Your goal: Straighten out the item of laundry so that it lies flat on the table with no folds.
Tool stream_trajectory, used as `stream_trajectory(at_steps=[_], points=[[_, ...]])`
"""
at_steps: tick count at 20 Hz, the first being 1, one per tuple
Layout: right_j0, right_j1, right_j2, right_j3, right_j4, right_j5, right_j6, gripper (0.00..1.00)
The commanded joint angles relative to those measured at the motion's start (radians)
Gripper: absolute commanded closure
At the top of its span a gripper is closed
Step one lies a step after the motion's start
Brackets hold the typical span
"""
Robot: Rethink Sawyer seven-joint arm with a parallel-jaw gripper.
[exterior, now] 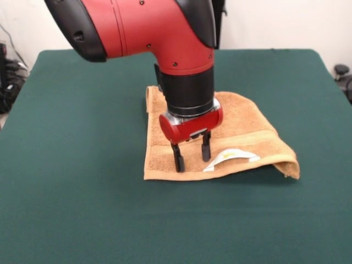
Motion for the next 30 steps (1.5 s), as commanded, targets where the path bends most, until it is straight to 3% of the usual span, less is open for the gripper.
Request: stream_trajectory(at_steps=[1, 10, 23, 26, 30], points=[[0.043, 0.004, -0.008, -0.014, 0.002, 0.105, -0.211, 0.0], [0.05, 0.031, -0.036, -0.029, 0.002, 0.164, -0.226, 0.0], [0.067, 0.179, -0.029, -0.126, -0.079, 0.055, -0.274, 0.0], [0.072, 0.191, -0.036, -0.137, -0.078, 0.052, -0.249, 0.0], [0.071, 0.201, -0.024, -0.138, -0.086, 0.059, -0.3, 0.0]])
